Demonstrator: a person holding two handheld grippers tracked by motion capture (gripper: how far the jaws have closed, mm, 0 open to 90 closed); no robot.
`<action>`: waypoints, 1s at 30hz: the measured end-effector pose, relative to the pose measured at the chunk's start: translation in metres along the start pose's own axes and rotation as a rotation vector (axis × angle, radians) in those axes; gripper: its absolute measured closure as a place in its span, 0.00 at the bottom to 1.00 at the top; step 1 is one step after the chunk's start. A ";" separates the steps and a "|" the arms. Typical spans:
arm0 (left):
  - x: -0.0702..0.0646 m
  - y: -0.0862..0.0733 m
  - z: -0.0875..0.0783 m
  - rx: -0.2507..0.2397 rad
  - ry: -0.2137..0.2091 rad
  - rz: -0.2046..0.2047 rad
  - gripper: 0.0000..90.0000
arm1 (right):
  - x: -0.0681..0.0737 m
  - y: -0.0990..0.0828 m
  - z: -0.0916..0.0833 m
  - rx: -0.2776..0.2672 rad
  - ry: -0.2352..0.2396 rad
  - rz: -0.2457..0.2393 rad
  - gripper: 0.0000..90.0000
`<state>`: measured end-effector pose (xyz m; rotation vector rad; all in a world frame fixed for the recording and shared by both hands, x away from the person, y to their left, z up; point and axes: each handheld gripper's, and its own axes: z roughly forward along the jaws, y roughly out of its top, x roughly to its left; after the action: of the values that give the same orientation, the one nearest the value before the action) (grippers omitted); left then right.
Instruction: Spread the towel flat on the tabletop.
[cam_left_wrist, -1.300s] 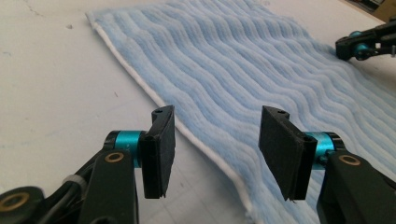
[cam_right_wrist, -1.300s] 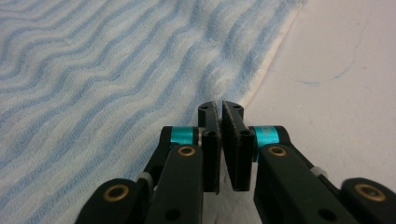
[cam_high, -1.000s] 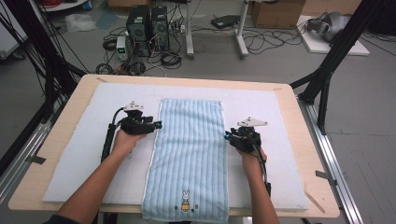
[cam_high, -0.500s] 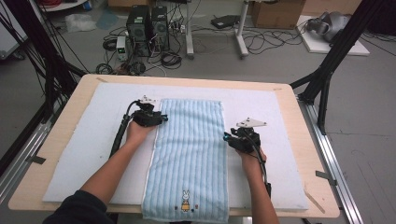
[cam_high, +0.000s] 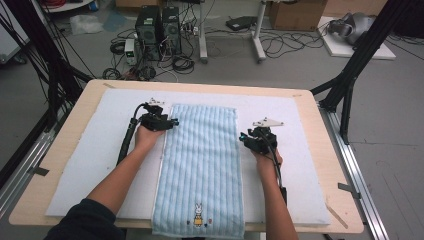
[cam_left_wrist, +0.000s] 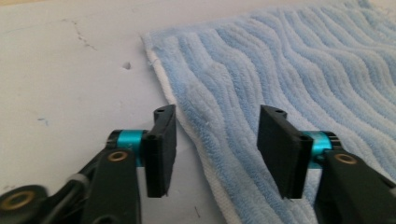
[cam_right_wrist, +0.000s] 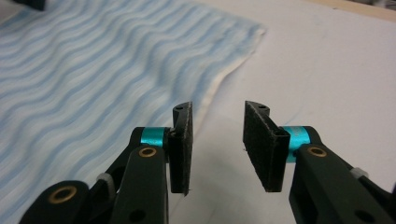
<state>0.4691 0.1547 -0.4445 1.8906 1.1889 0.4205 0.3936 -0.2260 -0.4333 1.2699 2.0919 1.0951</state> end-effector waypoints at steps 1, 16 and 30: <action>0.001 0.000 -0.001 -0.005 -0.004 -0.004 0.51 | -0.003 0.003 0.004 0.001 -0.011 0.013 0.70; 0.008 0.000 -0.005 0.008 -0.032 -0.032 0.52 | -0.005 0.035 0.075 0.097 -0.022 0.049 0.95; 0.008 -0.003 -0.002 0.019 -0.039 -0.018 0.52 | -0.011 0.033 0.046 0.033 -0.052 0.051 0.63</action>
<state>0.4702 0.1634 -0.4471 1.8948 1.1870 0.3621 0.4488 -0.2087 -0.4336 1.3595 2.0581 1.0412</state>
